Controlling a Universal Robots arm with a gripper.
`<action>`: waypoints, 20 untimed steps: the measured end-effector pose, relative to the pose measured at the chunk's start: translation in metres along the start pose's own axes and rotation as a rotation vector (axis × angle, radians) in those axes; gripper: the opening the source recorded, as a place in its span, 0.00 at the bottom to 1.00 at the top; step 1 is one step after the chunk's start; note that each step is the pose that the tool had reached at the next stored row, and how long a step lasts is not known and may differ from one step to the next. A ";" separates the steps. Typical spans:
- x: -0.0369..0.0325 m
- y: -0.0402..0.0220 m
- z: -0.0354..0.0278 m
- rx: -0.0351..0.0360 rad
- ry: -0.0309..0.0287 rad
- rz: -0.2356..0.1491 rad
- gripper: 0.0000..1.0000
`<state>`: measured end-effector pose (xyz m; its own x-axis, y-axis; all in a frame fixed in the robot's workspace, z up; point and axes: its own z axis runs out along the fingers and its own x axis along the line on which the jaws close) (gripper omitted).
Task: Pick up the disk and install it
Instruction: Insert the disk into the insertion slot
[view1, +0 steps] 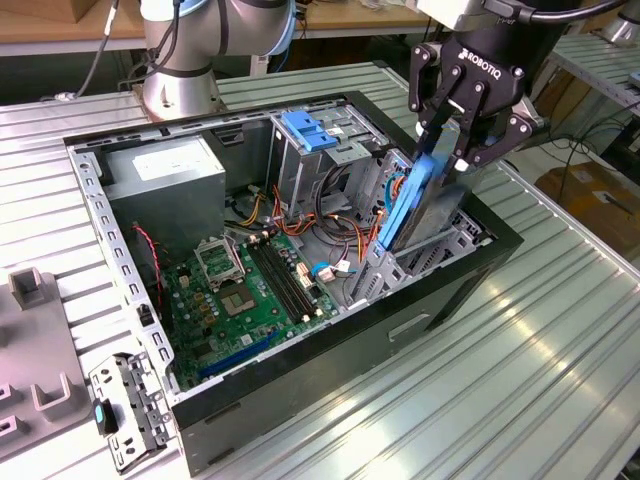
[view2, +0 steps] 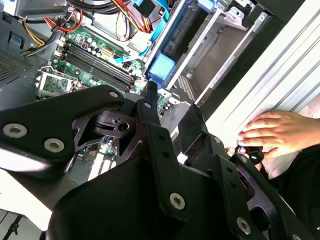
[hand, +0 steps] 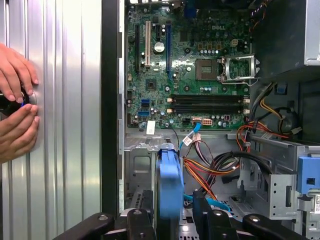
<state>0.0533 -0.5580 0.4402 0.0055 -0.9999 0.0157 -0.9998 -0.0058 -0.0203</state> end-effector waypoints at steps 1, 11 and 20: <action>0.0003 0.0001 0.0026 0.0000 0.0003 0.000 0.45; 0.0056 0.0005 0.0234 0.0000 0.0003 0.000 0.30; 0.0123 0.0009 0.0424 0.0000 0.0004 0.000 0.11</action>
<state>0.0533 -0.5710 0.3980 0.0054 -0.9999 0.0161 -0.9998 -0.0057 -0.0203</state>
